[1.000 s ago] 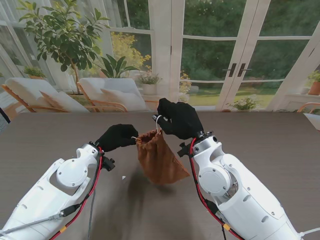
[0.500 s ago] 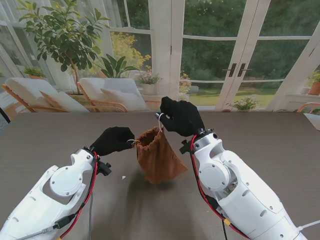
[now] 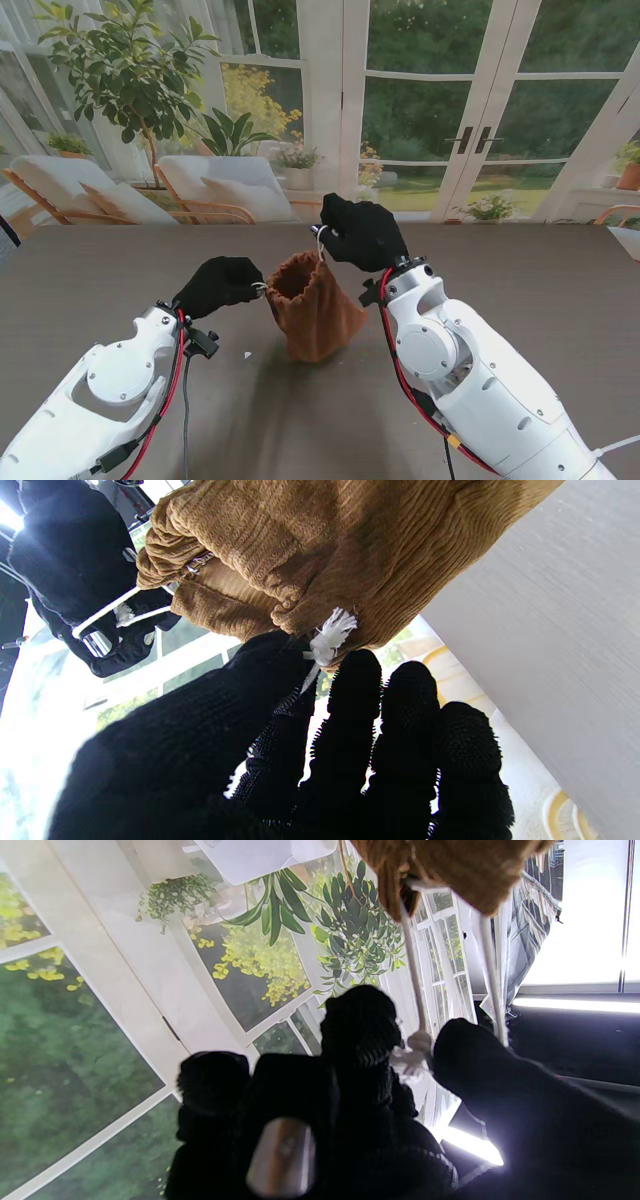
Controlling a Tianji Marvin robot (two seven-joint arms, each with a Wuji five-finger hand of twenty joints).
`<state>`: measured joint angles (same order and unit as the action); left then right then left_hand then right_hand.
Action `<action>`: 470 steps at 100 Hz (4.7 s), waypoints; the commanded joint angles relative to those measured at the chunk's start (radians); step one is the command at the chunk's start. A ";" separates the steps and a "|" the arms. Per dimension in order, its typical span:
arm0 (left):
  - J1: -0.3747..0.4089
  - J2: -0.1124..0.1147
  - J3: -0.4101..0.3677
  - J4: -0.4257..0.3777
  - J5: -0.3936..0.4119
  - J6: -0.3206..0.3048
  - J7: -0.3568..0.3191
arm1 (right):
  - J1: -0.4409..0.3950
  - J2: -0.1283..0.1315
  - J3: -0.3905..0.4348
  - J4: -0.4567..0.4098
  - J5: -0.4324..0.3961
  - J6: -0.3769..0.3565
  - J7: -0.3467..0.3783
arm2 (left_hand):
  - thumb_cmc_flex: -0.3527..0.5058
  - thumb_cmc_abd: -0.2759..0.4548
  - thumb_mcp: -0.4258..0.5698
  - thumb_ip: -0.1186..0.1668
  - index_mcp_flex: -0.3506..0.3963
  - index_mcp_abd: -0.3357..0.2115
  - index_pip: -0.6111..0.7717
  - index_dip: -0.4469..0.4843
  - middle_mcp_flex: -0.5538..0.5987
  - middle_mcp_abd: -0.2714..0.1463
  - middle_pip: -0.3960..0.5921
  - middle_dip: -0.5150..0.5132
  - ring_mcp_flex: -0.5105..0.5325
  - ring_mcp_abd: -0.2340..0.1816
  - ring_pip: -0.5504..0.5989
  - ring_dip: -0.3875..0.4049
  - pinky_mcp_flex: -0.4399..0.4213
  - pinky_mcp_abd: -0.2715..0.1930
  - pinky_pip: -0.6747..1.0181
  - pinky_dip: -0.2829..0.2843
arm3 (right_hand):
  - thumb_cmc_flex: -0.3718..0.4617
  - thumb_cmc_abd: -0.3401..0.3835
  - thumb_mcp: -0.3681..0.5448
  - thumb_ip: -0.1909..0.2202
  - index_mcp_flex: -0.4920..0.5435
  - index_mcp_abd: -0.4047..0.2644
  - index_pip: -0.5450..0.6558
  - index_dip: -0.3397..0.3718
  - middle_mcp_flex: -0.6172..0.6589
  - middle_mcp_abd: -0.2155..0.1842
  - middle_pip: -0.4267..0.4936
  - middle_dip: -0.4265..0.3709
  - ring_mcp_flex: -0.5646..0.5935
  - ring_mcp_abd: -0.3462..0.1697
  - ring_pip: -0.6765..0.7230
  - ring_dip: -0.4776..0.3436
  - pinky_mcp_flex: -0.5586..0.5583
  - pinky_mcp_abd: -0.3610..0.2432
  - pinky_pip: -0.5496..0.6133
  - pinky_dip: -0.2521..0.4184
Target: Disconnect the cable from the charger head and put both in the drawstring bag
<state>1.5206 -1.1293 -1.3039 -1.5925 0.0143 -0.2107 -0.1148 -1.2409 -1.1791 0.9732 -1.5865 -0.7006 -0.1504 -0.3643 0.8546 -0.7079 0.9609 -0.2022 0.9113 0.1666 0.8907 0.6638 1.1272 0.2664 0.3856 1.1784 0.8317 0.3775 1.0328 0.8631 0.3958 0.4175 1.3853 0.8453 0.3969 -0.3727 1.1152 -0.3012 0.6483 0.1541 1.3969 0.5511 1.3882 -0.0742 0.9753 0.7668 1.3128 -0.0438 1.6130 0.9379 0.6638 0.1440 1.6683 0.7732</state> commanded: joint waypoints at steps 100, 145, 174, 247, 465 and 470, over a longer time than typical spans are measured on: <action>0.039 0.003 -0.029 -0.035 -0.173 -0.117 -0.091 | 0.101 0.011 -0.029 0.097 -0.071 0.027 0.055 | -0.047 0.016 0.046 -0.026 0.155 -0.088 0.134 0.089 0.130 -0.055 0.136 -0.040 0.225 -0.115 0.067 0.006 0.194 -0.106 0.139 -0.136 | 0.022 0.008 0.000 -0.015 0.004 -0.012 0.015 0.030 0.060 0.086 -0.012 0.015 0.008 -0.124 0.047 0.011 0.478 -0.025 0.038 0.025; 0.084 0.008 -0.070 -0.084 -0.228 -0.127 -0.121 | 0.144 0.035 -0.033 0.141 -0.140 -0.055 0.098 | -0.047 0.023 0.047 -0.027 0.152 -0.087 0.143 0.103 0.133 -0.054 0.142 -0.032 0.231 -0.118 0.071 0.018 0.193 -0.106 0.143 -0.143 | 0.021 0.013 -0.006 -0.016 -0.005 -0.023 0.016 0.038 0.059 0.077 -0.021 0.016 0.009 -0.134 0.042 0.011 0.478 -0.037 0.034 0.022; 0.097 0.010 -0.081 -0.101 -0.256 -0.131 -0.136 | 0.167 0.047 -0.047 0.166 -0.203 -0.075 0.090 | -0.047 0.026 0.046 -0.029 0.145 -0.085 0.147 0.109 0.134 -0.055 0.146 -0.025 0.233 -0.121 0.073 0.023 0.197 -0.103 0.144 -0.146 | 0.023 0.018 -0.011 -0.016 -0.012 -0.025 0.019 0.039 0.059 0.067 -0.025 0.018 0.009 -0.137 0.040 0.011 0.477 -0.037 0.034 0.023; 0.141 0.016 -0.108 -0.150 -0.327 -0.147 -0.179 | 0.253 0.083 -0.108 0.246 -0.344 -0.120 0.106 | -0.046 0.030 0.046 -0.030 0.141 -0.083 0.155 0.112 0.139 -0.055 0.151 -0.018 0.243 -0.125 0.073 0.028 0.197 -0.103 0.145 -0.149 | 0.042 0.026 -0.037 -0.011 -0.024 -0.029 0.020 0.040 0.057 0.054 -0.042 0.022 0.010 -0.151 0.034 0.011 0.476 -0.038 0.025 0.020; 0.391 0.014 -0.216 -0.421 -0.348 -0.174 -0.112 | 0.424 0.093 -0.294 0.514 -0.332 -0.123 0.123 | -0.039 0.070 0.042 -0.038 0.104 -0.062 0.229 0.129 0.147 -0.054 0.191 0.041 0.256 -0.124 0.109 0.066 0.205 -0.073 0.125 -0.149 | 0.044 0.037 -0.060 -0.012 -0.047 -0.063 0.028 0.045 0.056 0.034 -0.078 0.042 0.011 -0.173 0.016 0.009 0.472 -0.065 0.004 0.020; 0.391 0.013 -0.214 -0.423 -0.348 -0.171 -0.108 | 0.428 0.092 -0.299 0.522 -0.329 -0.123 0.124 | -0.038 0.069 0.042 -0.038 0.101 -0.061 0.228 0.128 0.147 -0.055 0.191 0.041 0.256 -0.123 0.109 0.066 0.205 -0.073 0.125 -0.149 | 0.045 0.036 -0.060 -0.012 -0.047 -0.063 0.028 0.045 0.056 0.034 -0.078 0.042 0.011 -0.173 0.015 0.009 0.472 -0.065 0.004 0.020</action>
<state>1.9082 -1.1093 -1.5186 -1.9963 -0.3288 -0.3836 -0.2120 -0.8189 -1.0909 0.6761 -1.0857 -1.0270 -0.2790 -0.2598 0.8013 -0.6822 0.9635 -0.2221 0.9645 0.2035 0.9487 0.7389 1.2339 0.2174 0.5614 1.2044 1.0373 0.2831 1.1041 0.9162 0.5871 0.3659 1.4905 0.7043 0.4046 -0.3541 1.0591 -0.3083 0.6359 0.0969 1.3964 0.5768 1.3882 -0.0846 0.9137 0.7940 1.3128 -0.0628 1.6102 0.9382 0.6639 0.1011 1.6683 0.7732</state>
